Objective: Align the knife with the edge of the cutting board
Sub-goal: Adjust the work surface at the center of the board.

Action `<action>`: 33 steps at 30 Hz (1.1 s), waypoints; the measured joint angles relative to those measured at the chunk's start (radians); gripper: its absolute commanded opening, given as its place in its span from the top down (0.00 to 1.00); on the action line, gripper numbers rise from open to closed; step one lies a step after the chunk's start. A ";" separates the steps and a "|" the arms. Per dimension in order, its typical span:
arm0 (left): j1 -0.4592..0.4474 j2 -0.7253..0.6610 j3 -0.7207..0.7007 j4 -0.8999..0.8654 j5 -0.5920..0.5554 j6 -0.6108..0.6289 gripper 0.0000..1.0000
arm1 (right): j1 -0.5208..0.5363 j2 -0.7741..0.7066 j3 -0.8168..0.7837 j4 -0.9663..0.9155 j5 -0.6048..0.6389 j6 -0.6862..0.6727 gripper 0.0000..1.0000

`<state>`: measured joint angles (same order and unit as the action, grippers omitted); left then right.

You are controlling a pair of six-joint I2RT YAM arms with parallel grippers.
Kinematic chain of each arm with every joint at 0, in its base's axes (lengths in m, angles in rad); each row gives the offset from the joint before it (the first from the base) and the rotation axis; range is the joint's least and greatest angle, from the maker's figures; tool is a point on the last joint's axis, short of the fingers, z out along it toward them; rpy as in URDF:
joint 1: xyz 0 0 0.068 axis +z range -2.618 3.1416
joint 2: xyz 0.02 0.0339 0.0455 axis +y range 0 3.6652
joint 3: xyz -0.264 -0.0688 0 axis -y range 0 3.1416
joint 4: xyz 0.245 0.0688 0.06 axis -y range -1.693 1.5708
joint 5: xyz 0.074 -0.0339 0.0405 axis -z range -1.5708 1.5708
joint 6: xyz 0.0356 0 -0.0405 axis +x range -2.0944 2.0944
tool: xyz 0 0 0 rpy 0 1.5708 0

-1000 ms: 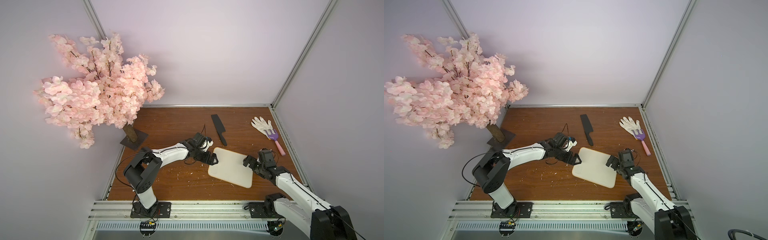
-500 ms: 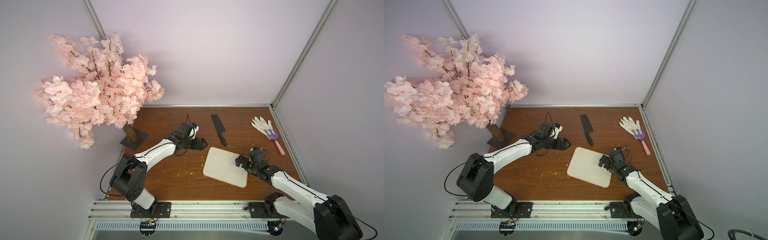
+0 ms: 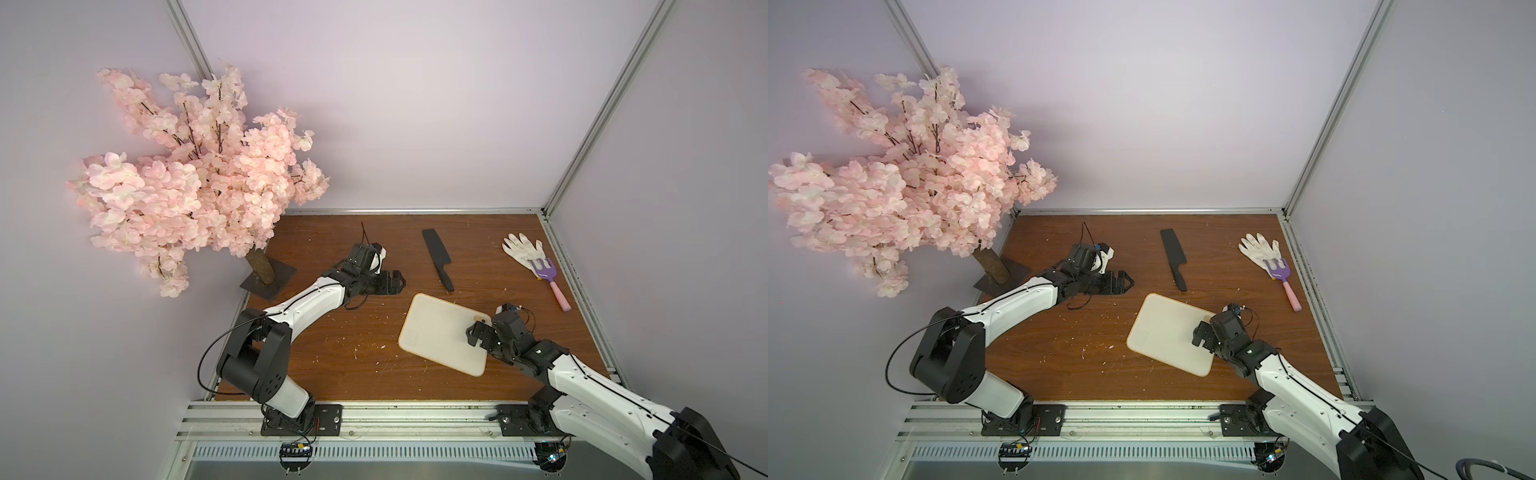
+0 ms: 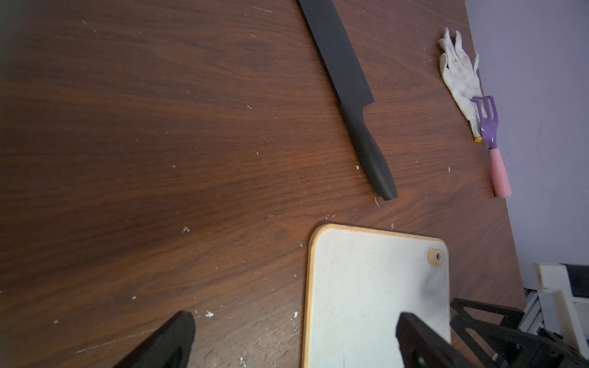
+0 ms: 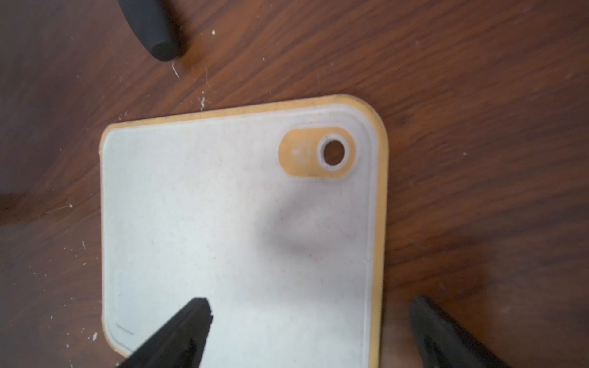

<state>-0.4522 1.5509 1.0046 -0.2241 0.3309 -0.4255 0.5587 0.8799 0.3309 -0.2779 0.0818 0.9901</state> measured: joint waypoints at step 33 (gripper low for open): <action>0.035 0.000 -0.006 0.005 -0.029 -0.011 0.00 | 0.201 0.602 0.343 0.228 0.051 -0.072 0.01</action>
<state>-0.4175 1.5509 0.9981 -0.2192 0.3023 -0.4370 0.7597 1.4822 0.6743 -0.0502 0.1326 0.9180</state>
